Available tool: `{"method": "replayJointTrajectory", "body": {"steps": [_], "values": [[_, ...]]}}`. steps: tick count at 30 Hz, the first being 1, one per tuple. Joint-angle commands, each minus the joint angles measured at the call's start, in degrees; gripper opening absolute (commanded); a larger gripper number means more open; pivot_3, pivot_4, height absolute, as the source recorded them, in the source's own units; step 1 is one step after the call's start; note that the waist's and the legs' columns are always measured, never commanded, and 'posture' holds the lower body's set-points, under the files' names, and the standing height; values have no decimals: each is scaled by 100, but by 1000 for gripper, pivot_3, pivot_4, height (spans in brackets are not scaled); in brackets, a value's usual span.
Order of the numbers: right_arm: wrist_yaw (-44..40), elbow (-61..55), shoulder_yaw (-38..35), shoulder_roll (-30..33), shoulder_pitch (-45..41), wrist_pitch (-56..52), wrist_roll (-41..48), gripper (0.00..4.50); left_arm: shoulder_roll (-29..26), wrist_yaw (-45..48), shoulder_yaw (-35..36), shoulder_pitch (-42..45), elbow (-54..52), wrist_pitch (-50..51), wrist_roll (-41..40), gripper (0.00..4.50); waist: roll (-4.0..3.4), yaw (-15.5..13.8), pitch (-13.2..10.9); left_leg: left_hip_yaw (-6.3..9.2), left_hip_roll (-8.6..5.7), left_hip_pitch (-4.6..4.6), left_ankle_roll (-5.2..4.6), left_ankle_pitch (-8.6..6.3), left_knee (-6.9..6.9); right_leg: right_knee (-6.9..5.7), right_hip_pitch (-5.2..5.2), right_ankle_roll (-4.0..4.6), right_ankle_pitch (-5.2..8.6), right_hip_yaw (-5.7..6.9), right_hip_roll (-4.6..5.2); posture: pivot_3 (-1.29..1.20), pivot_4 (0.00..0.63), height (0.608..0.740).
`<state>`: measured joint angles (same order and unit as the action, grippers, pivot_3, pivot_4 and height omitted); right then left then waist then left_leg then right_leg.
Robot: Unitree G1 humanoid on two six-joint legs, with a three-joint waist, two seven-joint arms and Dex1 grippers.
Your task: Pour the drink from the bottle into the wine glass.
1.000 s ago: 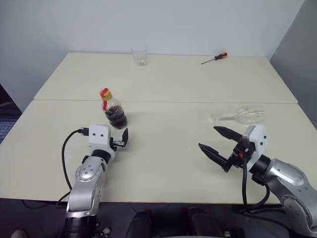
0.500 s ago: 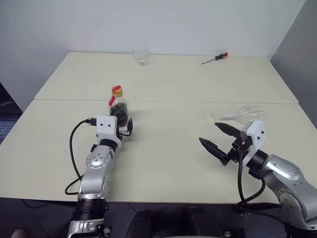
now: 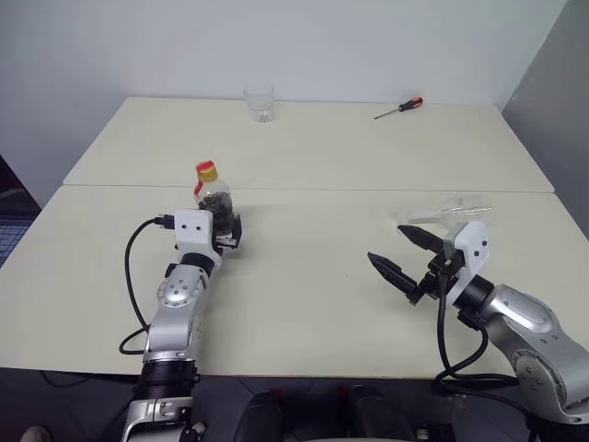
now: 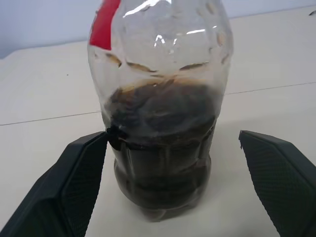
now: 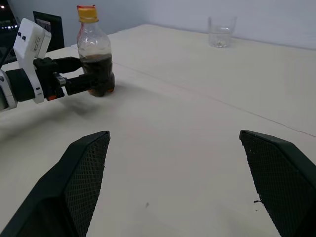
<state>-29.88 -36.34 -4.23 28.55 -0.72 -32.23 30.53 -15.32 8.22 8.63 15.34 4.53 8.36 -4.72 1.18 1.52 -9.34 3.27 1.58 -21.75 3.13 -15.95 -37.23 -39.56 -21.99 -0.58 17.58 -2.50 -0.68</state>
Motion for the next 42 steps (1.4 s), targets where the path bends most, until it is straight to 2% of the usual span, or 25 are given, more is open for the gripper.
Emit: {"method": "replayJointTrajectory", "body": {"steps": [1, 14, 33, 36, 39, 42], "values": [[17, -156, -21, -6, -21, 15, 72, 4487, -79, -10, 95, 15, -292, -33, -14, 4500, 0, 0, 0, 0, 0, 0, 0, 0, -1, 0, 0, 0, 0, 0, 0, 0, 150, 740], [84, -124, 8, -40, -32, 35, 11, 4487, -222, 7, 226, 453, 196, -133, -49, 4500, 0, 0, 0, 0, 0, 0, 0, 0, -2, -2, 0, 0, 0, 1, 0, 0, 150, 740], [344, -344, -37, -28, 179, -18, 69, 4487, -456, 687, 195, 1597, 2318, -993, -181, 4500, 0, 5, 0, 0, -3, -3, 0, 0, -3, -1, -2, -1, 0, 5, -1, 0, 150, 740], [381, -377, -44, -34, 206, -36, 65, 4500, -436, 825, 205, 1630, 2412, -1134, -233, 3889, 0, 5, 0, 0, -3, -3, 0, 0, -3, -2, -2, -1, 0, 4, -1, 0, 150, 740], [412, -393, -42, -38, 212, -49, 71, 4500, -430, 828, 194, 1638, 2448, -1176, -201, 2972, 0, 5, 0, 1, -2, -3, 0, 0, -3, -2, -2, -1, -1, 5, -1, 0, 150, 740], [427, -384, -36, -45, 213, -40, 67, 4500, -425, 829, 196, 1637, 2444, -1178, -198, 2487, 0, 5, 0, 0, -2, -3, 0, 0, -4, -2, -2, -1, -1, 4, -1, 0, 150, 740]]}}
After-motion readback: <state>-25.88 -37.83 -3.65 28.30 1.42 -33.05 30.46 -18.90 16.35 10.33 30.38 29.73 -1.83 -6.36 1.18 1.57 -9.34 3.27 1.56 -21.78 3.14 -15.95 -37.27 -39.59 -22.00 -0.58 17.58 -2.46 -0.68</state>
